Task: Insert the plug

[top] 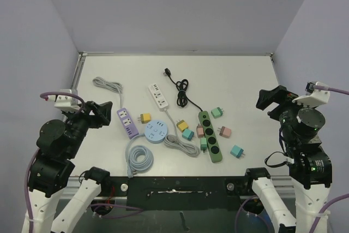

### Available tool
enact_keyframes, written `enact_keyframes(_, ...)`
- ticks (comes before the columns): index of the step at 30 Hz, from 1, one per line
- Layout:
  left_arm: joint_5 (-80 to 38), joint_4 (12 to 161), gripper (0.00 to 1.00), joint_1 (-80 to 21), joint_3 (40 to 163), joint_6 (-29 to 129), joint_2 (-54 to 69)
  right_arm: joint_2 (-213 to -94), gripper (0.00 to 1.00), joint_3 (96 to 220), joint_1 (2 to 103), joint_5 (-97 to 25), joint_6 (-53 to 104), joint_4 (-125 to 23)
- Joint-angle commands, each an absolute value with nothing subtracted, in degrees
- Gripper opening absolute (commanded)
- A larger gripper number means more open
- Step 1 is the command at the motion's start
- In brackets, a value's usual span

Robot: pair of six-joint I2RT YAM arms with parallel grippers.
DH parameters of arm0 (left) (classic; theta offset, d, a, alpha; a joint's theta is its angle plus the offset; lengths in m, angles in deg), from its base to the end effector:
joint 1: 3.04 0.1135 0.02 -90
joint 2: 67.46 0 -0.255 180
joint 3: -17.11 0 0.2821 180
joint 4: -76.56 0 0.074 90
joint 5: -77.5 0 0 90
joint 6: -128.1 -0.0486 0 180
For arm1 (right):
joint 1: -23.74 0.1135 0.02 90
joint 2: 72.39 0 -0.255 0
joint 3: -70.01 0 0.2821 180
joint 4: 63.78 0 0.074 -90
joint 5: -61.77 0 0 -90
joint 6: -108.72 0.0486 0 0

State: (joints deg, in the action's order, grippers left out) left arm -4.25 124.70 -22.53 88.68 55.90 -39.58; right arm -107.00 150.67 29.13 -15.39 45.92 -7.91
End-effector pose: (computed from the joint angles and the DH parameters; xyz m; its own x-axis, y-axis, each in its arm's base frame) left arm 0.1157 -0.0336 0.4181 -0.1294 -0.2751 -0.9527 0.1636 0.9416 -0.2942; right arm 0.1260 0.0010 0.4407 -0.0932 0.4389 -0.8937 0.1901 0.8890 0.4167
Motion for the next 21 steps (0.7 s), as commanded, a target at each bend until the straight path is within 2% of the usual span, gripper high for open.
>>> enact_keyframes(1, -11.5, 120.3, 0.7, -20.6, 86.8, 57.7, -40.7, -106.1, 0.92, 151.7, 23.1, -27.9, 48.3, -7.9)
enact_keyframes(12, -27.5, 113.6, 0.74, -20.8, 79.5, 60.2, -43.7, -104.9, 0.97, 149.1, 15.8, -46.6, 49.1, -9.7)
enact_keyframes(21, -36.2, 103.6, 0.74, -24.6, 71.6, 65.2, -41.8, -105.0, 0.98, 137.4, 15.0, -56.8, 50.8, -15.3)
